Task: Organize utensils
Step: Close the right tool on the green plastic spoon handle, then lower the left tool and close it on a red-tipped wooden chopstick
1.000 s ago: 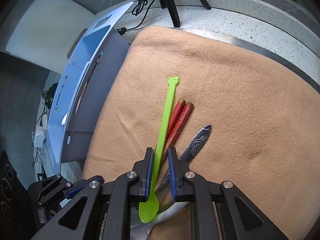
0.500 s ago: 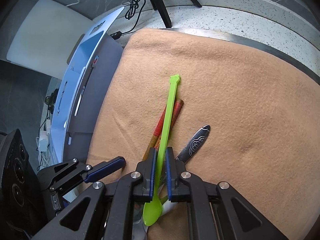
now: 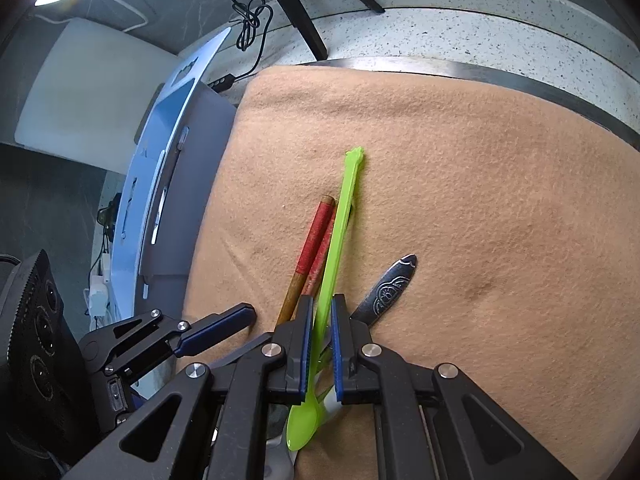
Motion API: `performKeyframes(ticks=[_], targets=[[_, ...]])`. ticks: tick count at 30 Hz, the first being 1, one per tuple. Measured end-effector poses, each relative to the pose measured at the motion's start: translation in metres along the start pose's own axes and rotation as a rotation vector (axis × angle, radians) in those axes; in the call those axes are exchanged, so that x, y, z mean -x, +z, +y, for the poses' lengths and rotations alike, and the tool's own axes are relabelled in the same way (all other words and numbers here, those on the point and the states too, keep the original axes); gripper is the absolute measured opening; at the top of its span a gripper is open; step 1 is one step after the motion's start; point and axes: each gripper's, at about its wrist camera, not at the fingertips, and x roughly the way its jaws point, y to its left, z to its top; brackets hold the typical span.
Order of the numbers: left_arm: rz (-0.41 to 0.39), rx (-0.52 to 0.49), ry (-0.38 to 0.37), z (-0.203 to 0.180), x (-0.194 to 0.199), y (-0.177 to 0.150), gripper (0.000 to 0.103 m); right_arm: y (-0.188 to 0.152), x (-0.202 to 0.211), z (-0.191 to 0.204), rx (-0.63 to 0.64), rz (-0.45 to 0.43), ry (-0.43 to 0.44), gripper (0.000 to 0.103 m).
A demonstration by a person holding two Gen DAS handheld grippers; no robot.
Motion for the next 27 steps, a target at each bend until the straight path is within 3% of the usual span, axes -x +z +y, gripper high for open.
performKeyframes(ticks=[11,17,21,27], targets=[[0.023,0.001,-0.004,0.004,0.0,-0.003,0.021,0.0,0.006,-0.003,-0.016,-0.015,0.0,0.008],[0.046,-0.097,0.091,-0.017,-0.012,0.002,0.02,-0.002,0.007,-0.002,-0.019,-0.017,0.008,0.008],[0.044,-0.075,0.058,-0.009,-0.007,-0.004,0.009,-0.003,0.008,-0.006,-0.026,-0.022,0.017,0.008],[0.025,-0.002,0.015,0.0,-0.002,-0.006,0.007,-0.003,0.002,-0.003,-0.027,-0.01,0.032,0.006]])
